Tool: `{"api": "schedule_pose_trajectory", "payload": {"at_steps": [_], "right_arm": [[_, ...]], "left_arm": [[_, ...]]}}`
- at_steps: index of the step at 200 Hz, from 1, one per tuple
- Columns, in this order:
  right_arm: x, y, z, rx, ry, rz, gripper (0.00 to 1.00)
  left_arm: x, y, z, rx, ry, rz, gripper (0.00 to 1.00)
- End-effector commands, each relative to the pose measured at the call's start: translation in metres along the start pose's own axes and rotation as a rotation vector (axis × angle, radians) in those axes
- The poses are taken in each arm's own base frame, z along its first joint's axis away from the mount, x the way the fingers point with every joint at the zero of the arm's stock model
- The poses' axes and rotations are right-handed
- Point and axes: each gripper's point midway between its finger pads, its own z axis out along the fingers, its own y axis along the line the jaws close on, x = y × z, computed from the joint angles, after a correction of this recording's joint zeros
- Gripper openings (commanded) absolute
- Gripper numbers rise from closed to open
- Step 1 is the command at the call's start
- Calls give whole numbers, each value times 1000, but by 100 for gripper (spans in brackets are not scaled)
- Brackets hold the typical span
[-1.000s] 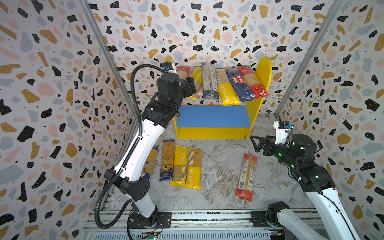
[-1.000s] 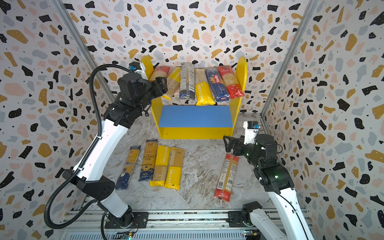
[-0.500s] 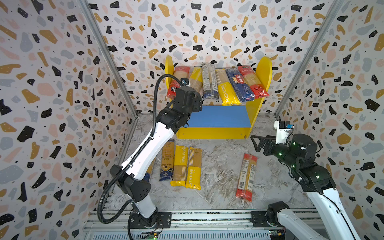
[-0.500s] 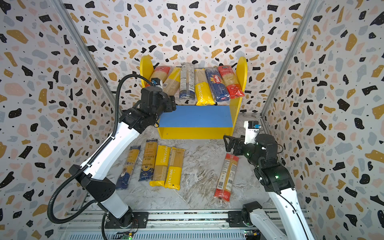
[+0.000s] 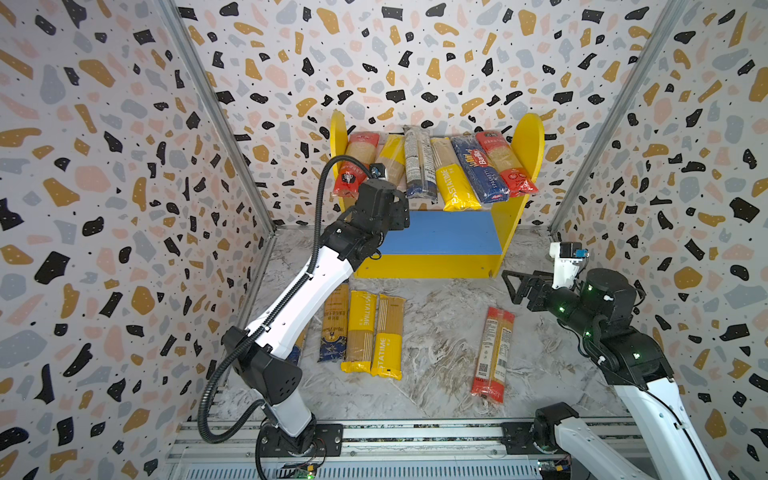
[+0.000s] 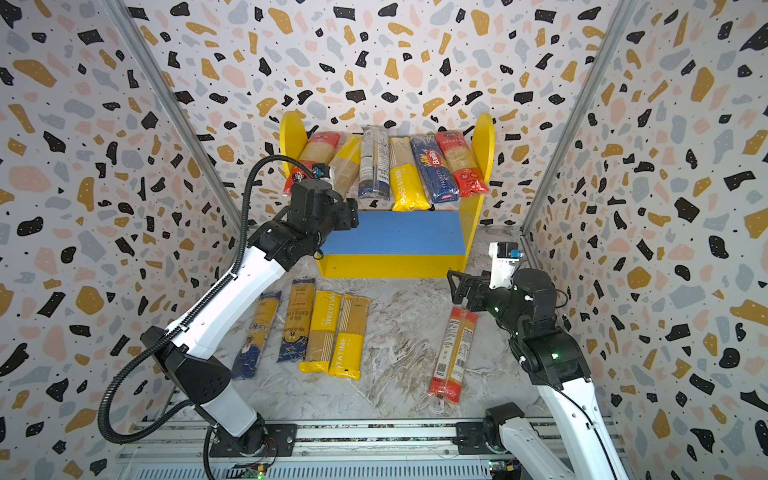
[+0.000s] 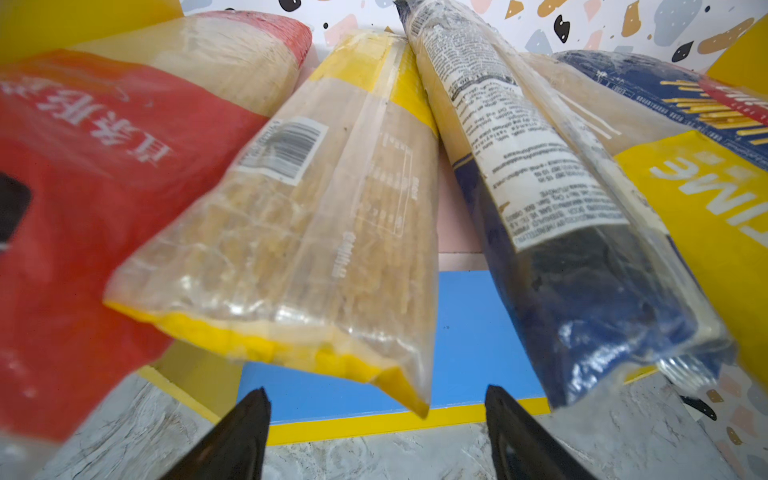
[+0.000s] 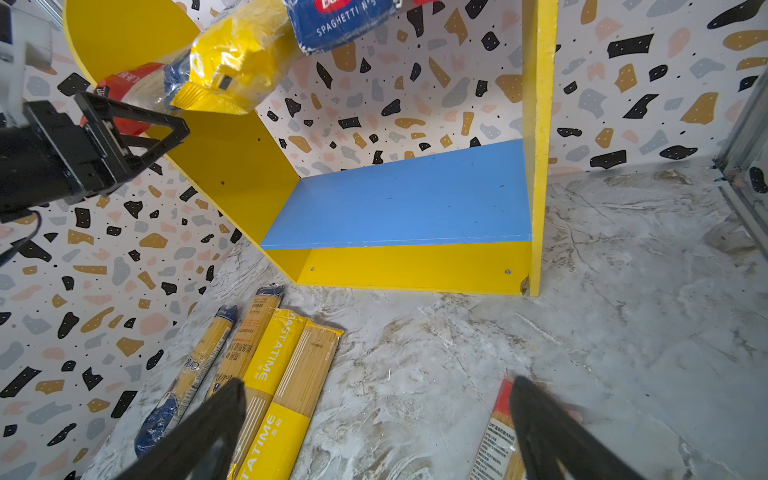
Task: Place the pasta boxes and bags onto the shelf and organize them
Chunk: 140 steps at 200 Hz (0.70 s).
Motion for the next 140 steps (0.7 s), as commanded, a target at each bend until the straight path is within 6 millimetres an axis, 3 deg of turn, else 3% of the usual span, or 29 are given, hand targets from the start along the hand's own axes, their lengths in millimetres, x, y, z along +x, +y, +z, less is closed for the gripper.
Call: {"api": "schedule_pose_trajectory", "payload": {"at_steps": [1, 20, 41, 84, 140], "right_arm": [[-9, 2, -9, 5, -30, -13, 99], [-9, 2, -9, 3, -32, -13, 99], [-8, 3, -9, -2, -34, -14, 99], [-8, 0, -14, 14, -42, -19, 99], [-8, -3, -17, 33, -46, -29, 99]], "left_arm": [[-37, 9, -36, 12, -146, -81, 85], [-52, 17, -54, 42, -206, -151, 86], [-61, 25, -60, 34, -235, -192, 87], [-65, 44, -51, 106, -269, -357, 88], [-69, 31, -42, 257, -268, -471, 88]]}}
